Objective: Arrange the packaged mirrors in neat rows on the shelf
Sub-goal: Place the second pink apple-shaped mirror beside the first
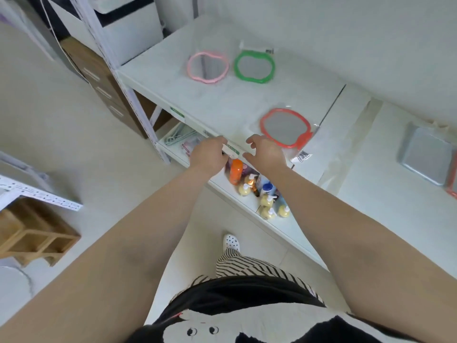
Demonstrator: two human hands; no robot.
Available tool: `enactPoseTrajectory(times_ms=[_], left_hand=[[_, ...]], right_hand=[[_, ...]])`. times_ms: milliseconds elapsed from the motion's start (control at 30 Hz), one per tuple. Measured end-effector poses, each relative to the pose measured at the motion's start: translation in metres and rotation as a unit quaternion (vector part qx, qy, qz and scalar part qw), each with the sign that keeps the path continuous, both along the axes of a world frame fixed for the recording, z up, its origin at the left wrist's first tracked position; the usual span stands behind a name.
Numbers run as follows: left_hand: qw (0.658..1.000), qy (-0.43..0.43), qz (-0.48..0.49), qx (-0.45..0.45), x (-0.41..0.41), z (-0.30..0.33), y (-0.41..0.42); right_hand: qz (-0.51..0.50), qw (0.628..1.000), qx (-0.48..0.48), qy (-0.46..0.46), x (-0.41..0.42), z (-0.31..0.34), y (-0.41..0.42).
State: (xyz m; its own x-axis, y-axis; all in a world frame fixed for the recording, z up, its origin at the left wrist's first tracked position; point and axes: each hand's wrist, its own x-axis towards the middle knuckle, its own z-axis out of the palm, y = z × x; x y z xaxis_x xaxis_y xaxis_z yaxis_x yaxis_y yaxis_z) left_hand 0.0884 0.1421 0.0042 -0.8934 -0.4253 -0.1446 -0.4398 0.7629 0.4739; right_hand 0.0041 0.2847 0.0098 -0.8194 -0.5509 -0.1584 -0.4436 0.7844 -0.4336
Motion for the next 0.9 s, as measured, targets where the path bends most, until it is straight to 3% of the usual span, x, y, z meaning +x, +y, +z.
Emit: enactPoseTrajectory(times_ms=[433, 900], left_hand=[[1.0, 0.004, 0.025, 0.006, -0.059, 0.002, -0.152], [0.994, 0.002, -0.106, 0.035, -0.112, -0.003, -0.319]], right_hand=[[0.014, 1.0, -0.006, -0.012, -0.066, -0.005, -0.153], [-0.202, 0.979, -0.006, -0.038, -0.067, -0.014, -0.276]])
